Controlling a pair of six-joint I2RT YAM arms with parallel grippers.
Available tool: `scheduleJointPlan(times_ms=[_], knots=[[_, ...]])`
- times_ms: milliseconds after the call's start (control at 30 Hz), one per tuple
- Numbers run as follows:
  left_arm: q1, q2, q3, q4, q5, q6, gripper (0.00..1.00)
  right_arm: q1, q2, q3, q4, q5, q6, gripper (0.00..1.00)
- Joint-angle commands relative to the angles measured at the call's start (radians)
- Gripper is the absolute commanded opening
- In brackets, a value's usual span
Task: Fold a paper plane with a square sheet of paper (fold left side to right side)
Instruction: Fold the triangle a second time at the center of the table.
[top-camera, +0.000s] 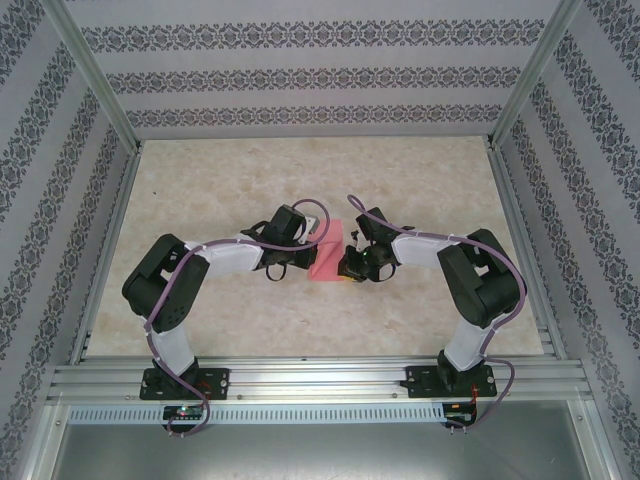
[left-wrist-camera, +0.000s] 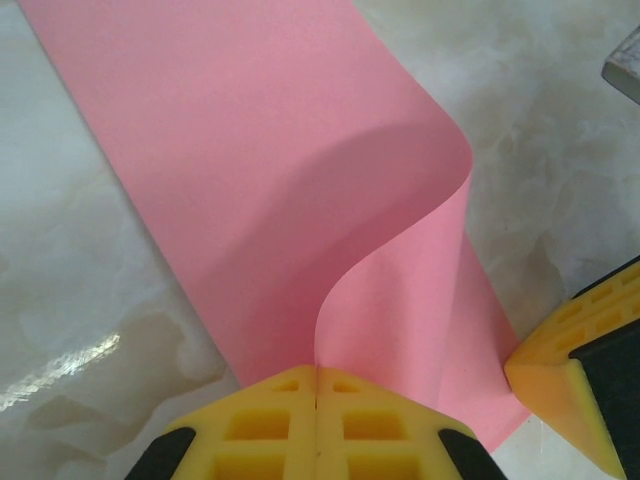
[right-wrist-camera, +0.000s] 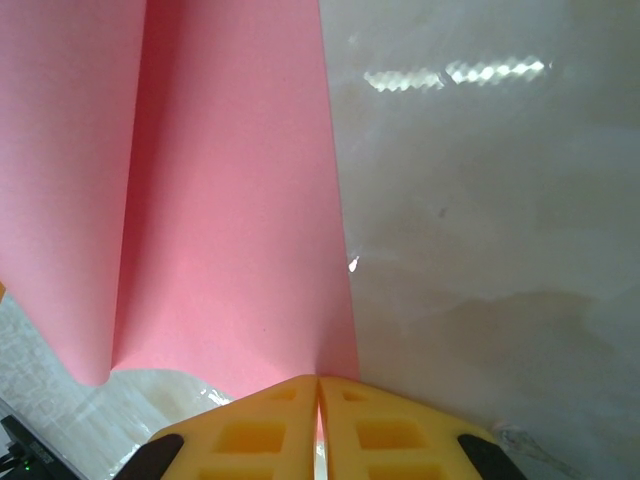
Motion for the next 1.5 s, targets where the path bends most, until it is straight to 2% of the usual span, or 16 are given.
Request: scheduleJointPlan(times_ms=[0,267,433,700,1467], knots=[[0.015,0.008,0.028,-0.042,0.033,0.039,0.0,0.011,0.033,0.003,-0.04,0.053,-0.021,0.12],[0.019,0.022,0.116,-0.206,0.155,0.121,0.02,0.013,0.031,0.006,-0.042,0.052,-0.029,0.12],[0.029,0.063,0.191,-0.32,0.142,0.146,0.02,0.015,0.031,0.006,-0.043,0.053,-0.028,0.12],[0.042,0.107,0.254,-0.405,0.117,0.143,0.02,0.018,0.036,0.01,-0.051,0.058,-0.036,0.12],[0.064,0.188,0.361,-0.478,0.086,0.19,0.03,0.021,0.032,0.03,-0.08,0.072,-0.051,0.13]])
